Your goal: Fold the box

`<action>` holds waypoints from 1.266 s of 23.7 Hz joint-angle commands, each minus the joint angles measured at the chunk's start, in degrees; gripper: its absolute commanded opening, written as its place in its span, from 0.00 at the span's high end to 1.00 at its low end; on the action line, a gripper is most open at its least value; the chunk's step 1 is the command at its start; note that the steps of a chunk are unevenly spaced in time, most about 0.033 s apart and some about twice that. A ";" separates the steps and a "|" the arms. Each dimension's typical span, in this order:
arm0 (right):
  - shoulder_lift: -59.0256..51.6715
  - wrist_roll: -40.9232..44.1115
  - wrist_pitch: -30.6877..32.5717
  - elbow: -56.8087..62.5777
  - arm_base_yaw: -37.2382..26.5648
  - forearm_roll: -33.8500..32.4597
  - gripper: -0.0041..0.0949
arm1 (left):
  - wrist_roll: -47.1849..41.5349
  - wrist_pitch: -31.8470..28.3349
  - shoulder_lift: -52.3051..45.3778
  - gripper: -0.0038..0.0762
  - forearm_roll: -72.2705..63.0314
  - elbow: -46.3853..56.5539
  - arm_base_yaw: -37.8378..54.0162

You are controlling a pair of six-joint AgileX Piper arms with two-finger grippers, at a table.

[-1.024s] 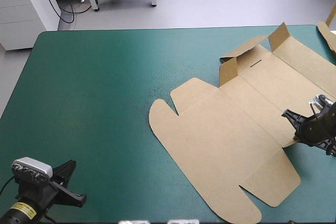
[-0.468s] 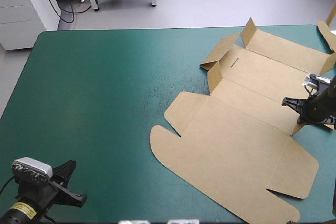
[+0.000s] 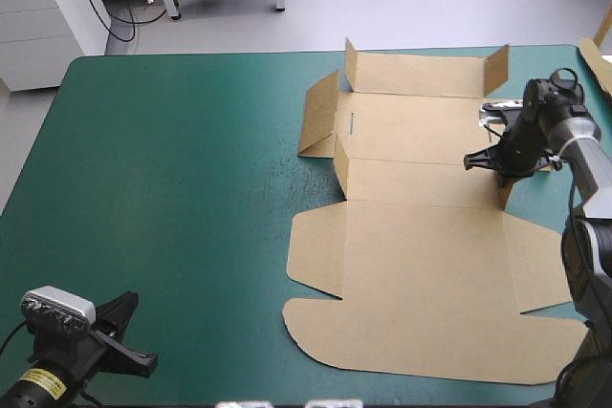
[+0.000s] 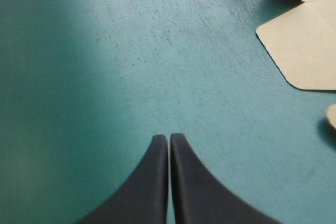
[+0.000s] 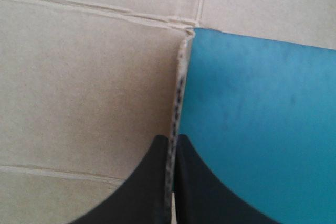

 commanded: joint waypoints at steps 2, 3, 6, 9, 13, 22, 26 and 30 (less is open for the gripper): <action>2.40 -6.29 0.16 -9.85 4.64 0.00 0.97 | -0.39 -4.05 0.90 0.96 -0.88 -1.82 0.02; 3.27 -6.93 0.16 -11.13 5.50 0.00 0.97 | -0.39 -4.05 0.90 0.96 -0.88 -1.82 0.02; 6.38 -11.11 0.16 -15.92 10.00 0.00 0.97 | -0.39 -4.05 0.90 0.96 -0.88 -1.82 0.02; 7.62 -16.86 0.16 -18.95 15.00 0.00 0.97 | -0.39 -4.05 0.90 0.96 -0.88 -1.82 0.02; 7.71 -25.47 0.16 -21.17 22.82 0.00 0.98 | -0.39 -4.05 0.90 0.96 -1.62 -1.82 0.02; 7.71 -42.00 0.16 -22.85 33.40 0.00 0.98 | -0.39 -4.16 0.90 0.96 -3.15 -1.82 0.02; 7.71 -46.64 0.16 -22.85 36.76 0.00 0.98 | -0.39 -4.16 0.90 0.96 -3.15 -1.82 0.02; 7.71 -50.85 0.16 -22.85 38.38 -1.09 0.98 | -0.39 -4.16 0.90 0.96 -3.15 -1.82 0.02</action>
